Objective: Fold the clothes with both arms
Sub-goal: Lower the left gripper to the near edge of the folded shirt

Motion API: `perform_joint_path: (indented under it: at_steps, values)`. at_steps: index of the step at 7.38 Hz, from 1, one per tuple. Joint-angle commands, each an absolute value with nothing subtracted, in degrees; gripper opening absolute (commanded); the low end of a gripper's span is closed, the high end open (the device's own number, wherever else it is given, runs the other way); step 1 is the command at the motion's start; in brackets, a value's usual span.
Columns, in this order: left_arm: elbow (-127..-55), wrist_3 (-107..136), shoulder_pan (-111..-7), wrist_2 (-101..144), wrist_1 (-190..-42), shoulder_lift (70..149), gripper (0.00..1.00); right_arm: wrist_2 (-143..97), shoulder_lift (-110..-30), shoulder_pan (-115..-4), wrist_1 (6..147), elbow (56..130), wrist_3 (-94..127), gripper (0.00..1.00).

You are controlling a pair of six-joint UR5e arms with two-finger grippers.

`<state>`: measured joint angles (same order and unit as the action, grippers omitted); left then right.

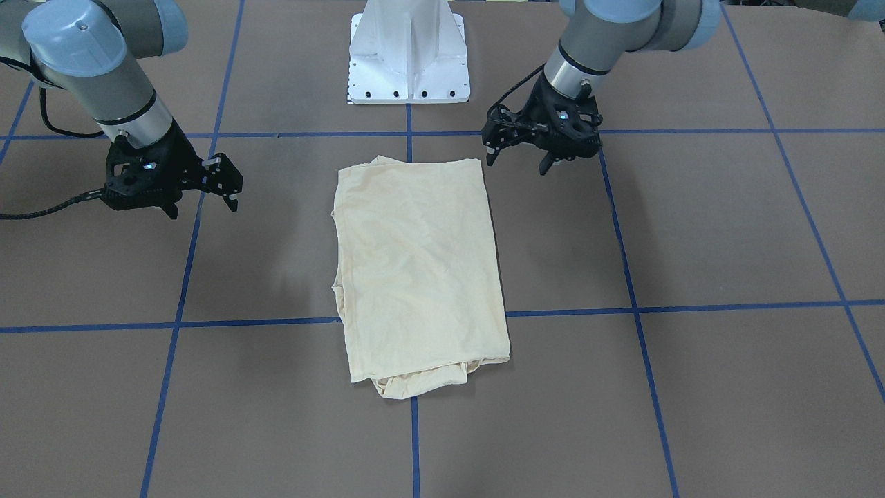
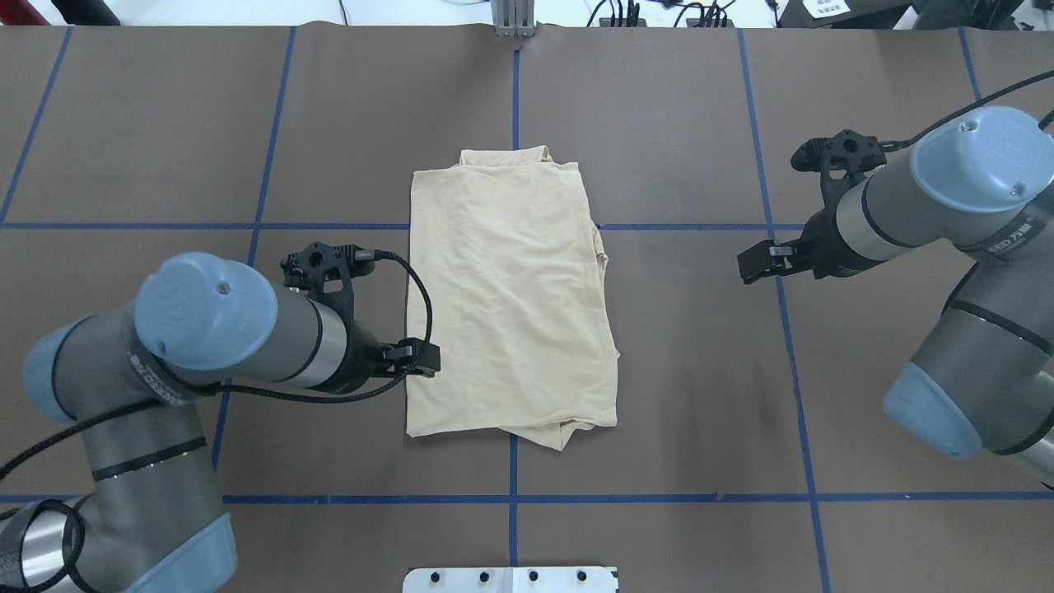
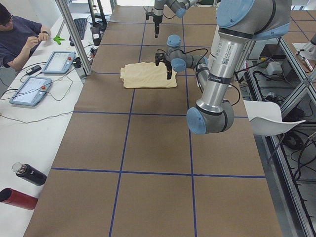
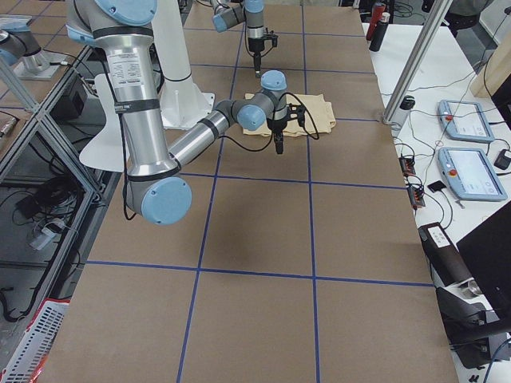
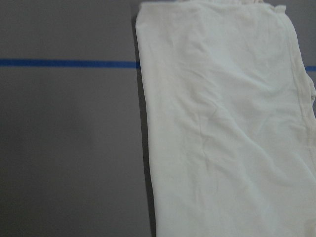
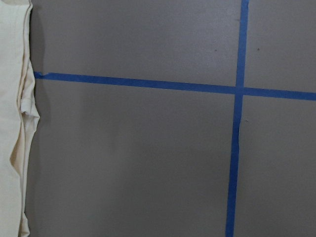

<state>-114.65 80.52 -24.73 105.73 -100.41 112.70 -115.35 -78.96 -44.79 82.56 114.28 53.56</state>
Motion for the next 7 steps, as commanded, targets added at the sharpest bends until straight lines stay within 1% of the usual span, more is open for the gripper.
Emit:
perform_joint_path:
  at_steps: [1,3,5,6,7]
  values:
    - [-111.21,83.67,-21.88,103.98,-102.37,112.5,1.0,-115.31,-79.01,-44.74,82.53,114.35,53.87,1.0]
    - [-106.89,86.04,-21.01,103.97,-107.82,112.5,1.0,-115.14,-78.93,-44.74,82.53,114.26,54.05,1.0]
    - [-105.83,86.22,-18.3,100.48,-108.02,112.59,1.0,-115.05,-78.84,-44.65,82.53,114.26,54.23,1.0]
    - [-105.47,86.22,-18.19,100.37,-108.02,112.94,0.93,-115.05,-78.84,-44.65,82.53,114.26,54.23,1.0]
    - [-105.29,86.22,-18.19,100.37,-108.1,112.94,0.81,-115.05,-78.75,-44.65,82.53,114.26,54.23,1.0]
